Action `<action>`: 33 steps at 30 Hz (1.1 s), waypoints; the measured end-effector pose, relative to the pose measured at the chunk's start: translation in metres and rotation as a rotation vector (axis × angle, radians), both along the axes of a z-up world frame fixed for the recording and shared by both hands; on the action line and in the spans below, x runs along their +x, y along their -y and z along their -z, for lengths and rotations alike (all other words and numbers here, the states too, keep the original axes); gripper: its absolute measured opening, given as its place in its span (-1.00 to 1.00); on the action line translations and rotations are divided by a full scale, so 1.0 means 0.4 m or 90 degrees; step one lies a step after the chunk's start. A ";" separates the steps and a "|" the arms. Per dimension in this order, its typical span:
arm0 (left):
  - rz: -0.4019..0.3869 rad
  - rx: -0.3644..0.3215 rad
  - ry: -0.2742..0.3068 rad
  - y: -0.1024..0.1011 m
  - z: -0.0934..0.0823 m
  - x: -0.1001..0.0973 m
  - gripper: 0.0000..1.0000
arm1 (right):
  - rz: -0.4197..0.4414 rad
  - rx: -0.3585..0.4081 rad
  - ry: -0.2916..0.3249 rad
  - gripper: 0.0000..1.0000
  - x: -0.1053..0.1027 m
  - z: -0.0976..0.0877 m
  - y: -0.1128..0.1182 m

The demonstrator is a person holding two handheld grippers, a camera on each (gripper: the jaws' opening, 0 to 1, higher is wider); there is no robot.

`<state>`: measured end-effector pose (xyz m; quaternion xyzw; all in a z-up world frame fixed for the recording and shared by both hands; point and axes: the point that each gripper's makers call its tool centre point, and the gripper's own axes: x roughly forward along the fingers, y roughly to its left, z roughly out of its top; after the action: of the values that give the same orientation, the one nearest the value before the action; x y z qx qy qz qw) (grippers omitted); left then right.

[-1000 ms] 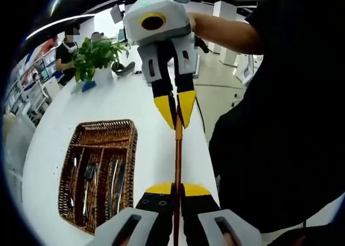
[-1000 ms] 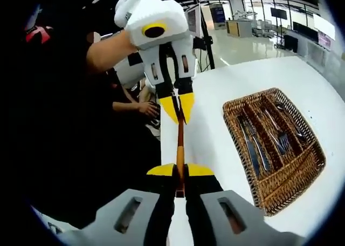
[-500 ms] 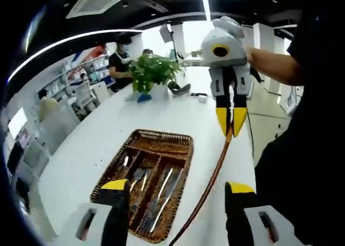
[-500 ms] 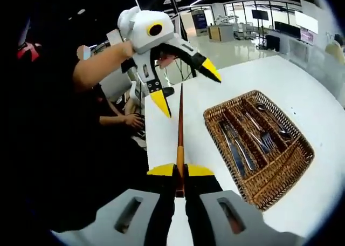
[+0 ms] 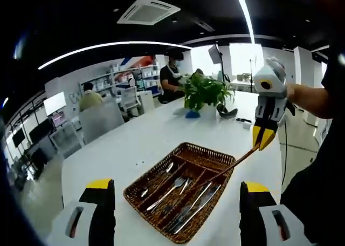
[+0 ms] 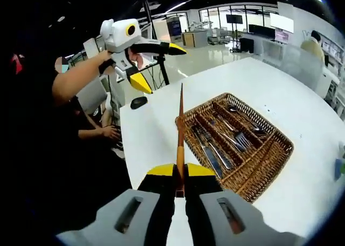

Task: Arrange the knives, forks, and spoons in their matching storage slots by inserting each utensil handle-first until every utensil is classified and aligned in the correct compartment

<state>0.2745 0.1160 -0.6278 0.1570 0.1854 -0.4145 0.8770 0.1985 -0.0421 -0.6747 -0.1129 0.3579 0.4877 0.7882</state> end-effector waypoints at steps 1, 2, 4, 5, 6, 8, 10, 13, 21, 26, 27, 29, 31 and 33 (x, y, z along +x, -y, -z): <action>-0.003 -0.004 0.001 -0.003 -0.002 -0.001 1.00 | 0.004 -0.001 0.000 -0.95 0.002 0.000 0.001; -0.005 -0.005 0.005 -0.006 -0.004 -0.001 1.00 | 0.010 -0.002 0.004 -0.95 0.006 0.000 0.003; -0.013 -0.007 0.009 -0.012 -0.006 0.001 1.00 | 0.038 -0.006 0.002 -0.94 0.020 0.000 0.014; -0.015 -0.010 0.008 -0.013 -0.006 0.000 1.00 | 0.048 -0.007 -0.001 -0.94 0.025 0.001 0.019; -0.016 -0.015 0.004 -0.013 -0.003 -0.002 1.00 | 0.072 -0.009 0.001 -0.94 0.036 0.001 0.027; -0.019 -0.016 0.001 -0.018 0.005 -0.001 1.00 | 0.103 -0.017 0.012 -0.94 0.053 0.000 0.041; -0.022 -0.017 -0.010 -0.023 0.019 -0.003 1.00 | 0.145 -0.016 0.027 -0.95 0.078 -0.008 0.060; -0.025 -0.027 -0.008 -0.028 0.021 -0.004 1.00 | 0.192 -0.008 0.081 -0.94 0.120 -0.033 0.087; -0.028 -0.067 0.033 -0.056 -0.018 -0.010 1.00 | 0.374 0.000 0.127 -0.94 0.189 -0.088 0.198; -0.045 -0.082 0.034 -0.087 -0.034 -0.014 1.00 | 0.434 -0.008 0.128 -0.95 0.199 -0.097 0.242; -0.047 -0.085 0.034 -0.090 -0.035 -0.015 1.00 | 0.444 -0.008 0.128 -0.95 0.200 -0.098 0.248; -0.053 -0.082 0.040 -0.098 -0.037 -0.019 1.00 | 0.462 -0.002 0.119 -0.95 0.201 -0.099 0.258; -0.061 -0.078 0.044 -0.105 -0.036 -0.022 1.00 | 0.475 0.002 0.119 -0.95 0.204 -0.101 0.265; -0.066 -0.080 0.043 -0.109 -0.037 -0.024 1.00 | 0.483 0.002 0.122 -0.95 0.207 -0.105 0.269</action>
<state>0.2648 0.1595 -0.6132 0.1054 0.1371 -0.3741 0.9111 0.2814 -0.1497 -0.6328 -0.0161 0.2982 0.1493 0.9426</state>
